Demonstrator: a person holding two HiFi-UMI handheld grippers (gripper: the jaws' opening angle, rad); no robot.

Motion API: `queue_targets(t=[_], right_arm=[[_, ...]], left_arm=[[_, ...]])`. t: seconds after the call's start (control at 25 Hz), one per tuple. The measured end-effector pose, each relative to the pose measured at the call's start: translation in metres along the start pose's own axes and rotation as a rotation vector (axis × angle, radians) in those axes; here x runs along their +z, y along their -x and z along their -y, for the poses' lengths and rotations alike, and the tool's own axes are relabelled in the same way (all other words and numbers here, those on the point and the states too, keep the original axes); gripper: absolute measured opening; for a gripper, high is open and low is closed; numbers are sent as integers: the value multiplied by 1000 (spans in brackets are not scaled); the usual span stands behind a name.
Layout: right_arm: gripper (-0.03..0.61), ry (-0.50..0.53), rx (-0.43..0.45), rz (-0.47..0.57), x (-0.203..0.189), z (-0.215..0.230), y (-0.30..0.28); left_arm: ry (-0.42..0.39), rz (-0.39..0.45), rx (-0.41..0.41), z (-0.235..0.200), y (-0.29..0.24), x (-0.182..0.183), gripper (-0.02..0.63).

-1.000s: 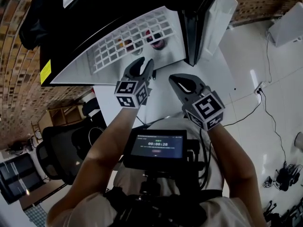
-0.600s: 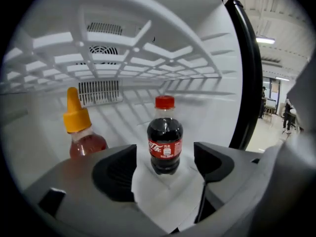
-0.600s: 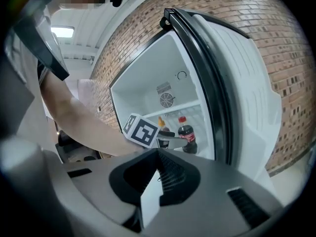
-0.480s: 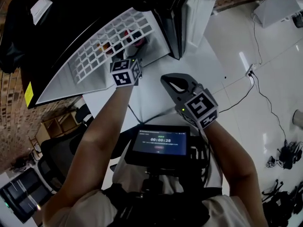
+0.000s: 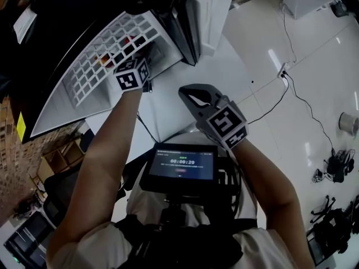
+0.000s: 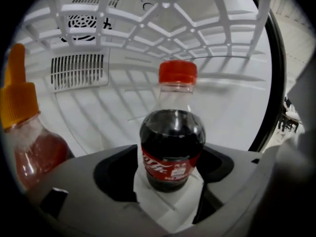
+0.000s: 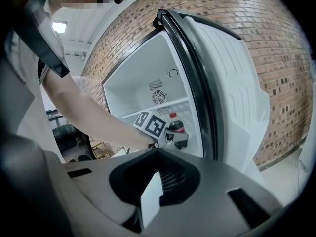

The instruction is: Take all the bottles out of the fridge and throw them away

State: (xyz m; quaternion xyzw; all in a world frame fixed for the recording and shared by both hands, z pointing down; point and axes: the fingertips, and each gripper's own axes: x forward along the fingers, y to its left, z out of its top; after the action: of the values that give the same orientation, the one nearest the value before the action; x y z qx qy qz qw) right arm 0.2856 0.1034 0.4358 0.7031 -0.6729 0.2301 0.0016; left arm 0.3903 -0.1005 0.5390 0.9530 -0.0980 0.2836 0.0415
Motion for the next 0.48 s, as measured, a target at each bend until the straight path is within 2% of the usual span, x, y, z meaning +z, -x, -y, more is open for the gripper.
queue_targets(t=[0.04, 0.24, 0.48], right_arm=[[6, 1, -1, -1, 0, 0, 0], [6, 5, 4, 2, 1, -1, 3], [6, 11, 23, 5, 0, -7, 2]], left_arm=[[-17, 1, -1, 2, 1, 0, 331], [-52, -13, -2, 9, 8, -4, 327], [-43, 1, -38, 18, 37, -11, 327]])
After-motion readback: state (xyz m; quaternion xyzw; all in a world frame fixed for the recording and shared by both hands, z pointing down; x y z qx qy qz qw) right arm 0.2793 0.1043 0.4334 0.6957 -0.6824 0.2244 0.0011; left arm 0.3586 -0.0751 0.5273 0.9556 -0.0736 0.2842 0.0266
